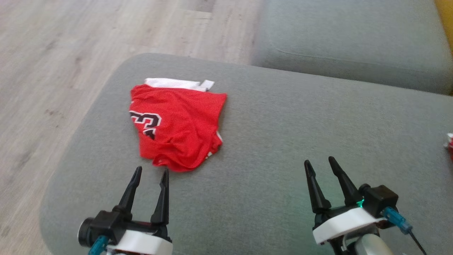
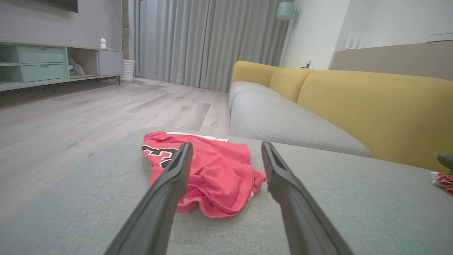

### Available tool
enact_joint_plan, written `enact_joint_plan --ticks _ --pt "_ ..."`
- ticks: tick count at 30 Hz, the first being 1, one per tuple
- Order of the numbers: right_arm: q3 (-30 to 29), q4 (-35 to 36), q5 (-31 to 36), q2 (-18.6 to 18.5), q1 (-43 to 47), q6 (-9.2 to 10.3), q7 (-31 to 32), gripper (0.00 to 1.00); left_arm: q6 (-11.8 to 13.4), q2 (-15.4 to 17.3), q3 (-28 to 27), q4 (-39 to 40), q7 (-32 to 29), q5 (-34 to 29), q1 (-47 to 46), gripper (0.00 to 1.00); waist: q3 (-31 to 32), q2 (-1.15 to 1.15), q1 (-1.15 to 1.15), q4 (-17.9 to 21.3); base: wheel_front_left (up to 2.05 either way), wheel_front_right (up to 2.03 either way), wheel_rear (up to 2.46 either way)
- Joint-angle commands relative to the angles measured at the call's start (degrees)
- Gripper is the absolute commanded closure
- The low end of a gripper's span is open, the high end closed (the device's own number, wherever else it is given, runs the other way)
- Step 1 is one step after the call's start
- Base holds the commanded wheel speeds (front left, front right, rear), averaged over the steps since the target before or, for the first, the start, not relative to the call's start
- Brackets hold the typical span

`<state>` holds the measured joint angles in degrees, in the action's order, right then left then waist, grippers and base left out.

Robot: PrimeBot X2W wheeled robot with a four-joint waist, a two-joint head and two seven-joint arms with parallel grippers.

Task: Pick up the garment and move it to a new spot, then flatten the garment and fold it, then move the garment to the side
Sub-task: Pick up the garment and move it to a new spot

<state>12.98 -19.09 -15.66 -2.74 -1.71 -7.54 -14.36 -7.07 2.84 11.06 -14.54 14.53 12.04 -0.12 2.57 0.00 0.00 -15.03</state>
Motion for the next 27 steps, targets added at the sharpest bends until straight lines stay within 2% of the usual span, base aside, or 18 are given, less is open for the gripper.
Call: enact_joint_plan --ticks 1,7,10,14,18,27 --pt "1.42 1.67 -0.47 -0.14 -1.34 0.05 -0.63 0.0 -0.04 0.04 -1.89 1.65 0.47 -0.46 -1.71 0.0 0.43 0.0 0.0 -1.64 0.0 0.0 0.0" --pt "2.7 1.58 -0.81 -0.14 -1.28 0.05 -0.63 0.0 -0.18 0.04 -1.89 1.66 0.47 -0.61 -1.22 0.0 0.52 0.0 0.0 -3.81 0.0 0.0 0.0" --pt "3.25 1.64 -0.67 -0.14 -1.56 0.05 -0.63 0.0 -0.22 0.09 -2.35 1.65 0.47 -0.57 -1.44 0.0 0.0 0.0 0.0 -3.48 0.0 0.0 0.0" --pt "3.24 1.58 0.02 -0.14 -2.53 0.05 -0.63 0.0 -0.3 1.71 -1.06 1.19 0.47 -2.63 -4.34 0.0 -2.2 0.0 0.0 -1.91 0.0 0.0 0.0" --pt "3.05 2.15 1.64 -0.14 -4.31 0.05 -0.63 0.0 -0.37 3.49 2.77 -1.32 -0.23 -3.89 -10.9 0.0 -5.84 0.0 0.0 0.61 0.0 0.0 0.0" --pt "2.36 5.2 3.11 -0.14 -9.55 0.05 -0.63 0.0 -0.4 9.21 17.32 -14.56 -11.97 1.14 -33.63 0.0 -16.52 0.0 0.0 6.57 0.0 0.0 0.0"
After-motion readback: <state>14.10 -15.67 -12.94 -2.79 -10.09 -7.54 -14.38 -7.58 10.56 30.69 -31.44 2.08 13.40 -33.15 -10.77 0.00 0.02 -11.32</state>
